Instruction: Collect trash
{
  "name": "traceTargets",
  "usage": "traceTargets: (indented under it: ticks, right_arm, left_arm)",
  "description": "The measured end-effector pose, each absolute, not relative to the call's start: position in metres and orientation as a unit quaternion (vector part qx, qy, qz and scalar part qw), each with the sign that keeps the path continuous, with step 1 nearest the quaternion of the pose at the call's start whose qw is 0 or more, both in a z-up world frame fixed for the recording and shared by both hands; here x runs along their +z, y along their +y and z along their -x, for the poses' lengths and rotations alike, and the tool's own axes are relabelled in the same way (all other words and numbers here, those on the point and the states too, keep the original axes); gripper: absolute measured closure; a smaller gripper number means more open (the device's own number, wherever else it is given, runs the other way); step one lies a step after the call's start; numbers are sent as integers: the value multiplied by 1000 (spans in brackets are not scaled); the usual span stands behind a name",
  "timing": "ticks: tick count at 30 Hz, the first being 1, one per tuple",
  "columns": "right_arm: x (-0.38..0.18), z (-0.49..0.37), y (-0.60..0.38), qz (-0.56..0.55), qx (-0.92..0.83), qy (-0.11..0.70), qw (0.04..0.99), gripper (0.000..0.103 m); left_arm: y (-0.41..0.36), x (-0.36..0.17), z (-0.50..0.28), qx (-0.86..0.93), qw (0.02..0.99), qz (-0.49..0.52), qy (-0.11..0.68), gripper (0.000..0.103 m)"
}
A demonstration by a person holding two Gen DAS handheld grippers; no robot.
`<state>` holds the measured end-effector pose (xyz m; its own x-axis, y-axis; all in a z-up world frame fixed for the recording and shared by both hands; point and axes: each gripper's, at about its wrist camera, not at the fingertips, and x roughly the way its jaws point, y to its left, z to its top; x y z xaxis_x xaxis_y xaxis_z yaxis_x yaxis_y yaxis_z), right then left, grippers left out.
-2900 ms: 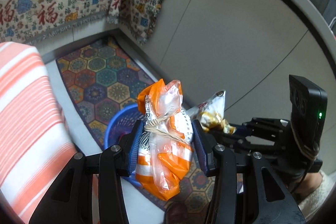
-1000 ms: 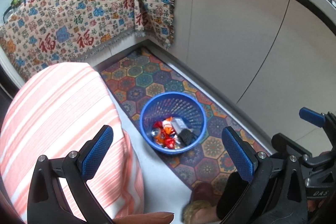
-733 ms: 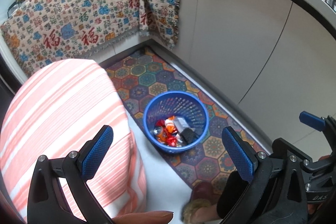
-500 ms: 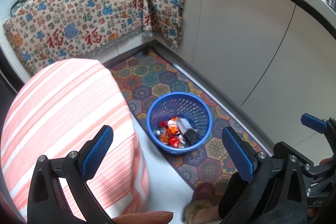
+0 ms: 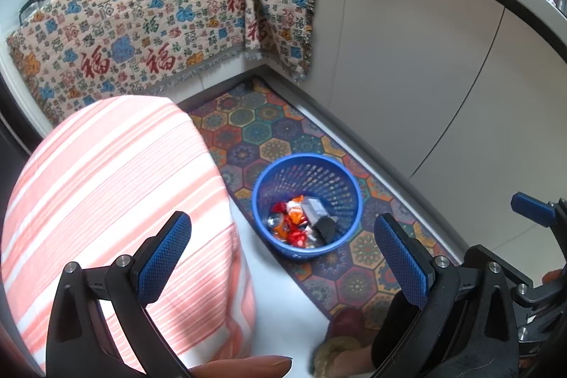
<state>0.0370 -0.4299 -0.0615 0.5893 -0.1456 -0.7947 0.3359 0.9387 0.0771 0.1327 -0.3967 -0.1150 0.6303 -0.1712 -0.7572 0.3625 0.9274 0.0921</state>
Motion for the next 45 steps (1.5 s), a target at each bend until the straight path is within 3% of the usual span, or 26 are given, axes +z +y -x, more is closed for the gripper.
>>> traceTargets:
  ticks: [45]
  right_arm:
    - [-59, -35, -435, -111, -133, 432, 885, 0]
  left_arm:
    - [-407, -116, -128, -147, 897, -117, 400, 1]
